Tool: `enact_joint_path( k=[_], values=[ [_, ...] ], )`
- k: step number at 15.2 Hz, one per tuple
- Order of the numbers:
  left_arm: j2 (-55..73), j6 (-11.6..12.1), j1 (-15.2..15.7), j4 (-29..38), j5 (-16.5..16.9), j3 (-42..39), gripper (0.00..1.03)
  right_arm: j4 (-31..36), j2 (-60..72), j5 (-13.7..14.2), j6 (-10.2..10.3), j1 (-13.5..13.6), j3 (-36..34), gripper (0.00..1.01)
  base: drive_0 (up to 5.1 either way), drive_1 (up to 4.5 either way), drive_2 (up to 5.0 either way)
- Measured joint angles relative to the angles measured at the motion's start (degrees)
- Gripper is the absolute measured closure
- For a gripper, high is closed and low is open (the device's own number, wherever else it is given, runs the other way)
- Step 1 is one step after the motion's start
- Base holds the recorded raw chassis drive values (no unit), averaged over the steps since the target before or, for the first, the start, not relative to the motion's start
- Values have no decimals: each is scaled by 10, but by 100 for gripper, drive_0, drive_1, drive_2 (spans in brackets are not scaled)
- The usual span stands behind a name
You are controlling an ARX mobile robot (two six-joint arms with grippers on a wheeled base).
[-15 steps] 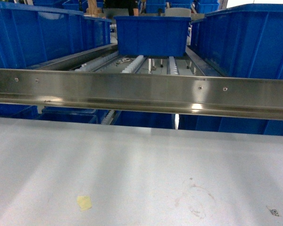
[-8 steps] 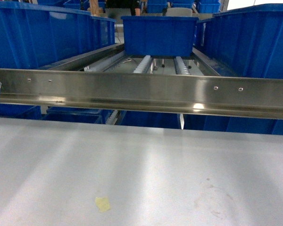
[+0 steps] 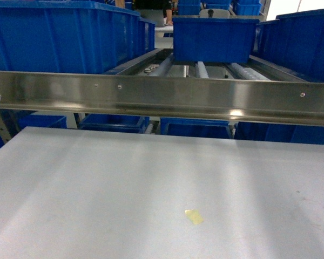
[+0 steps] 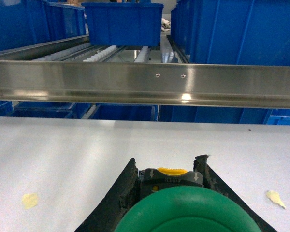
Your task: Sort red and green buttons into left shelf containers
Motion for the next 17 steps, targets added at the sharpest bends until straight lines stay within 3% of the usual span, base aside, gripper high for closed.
enact_joint_path(
  k=[3, 17],
  values=[
    [0, 0, 0, -1, 0, 0, 75, -2, 0, 0, 0, 0, 0, 72, -469, 55, 389],
    [0, 0, 0, -1, 0, 0, 75, -2, 0, 0, 0, 0, 0, 72, -496, 248, 248]
  ],
)
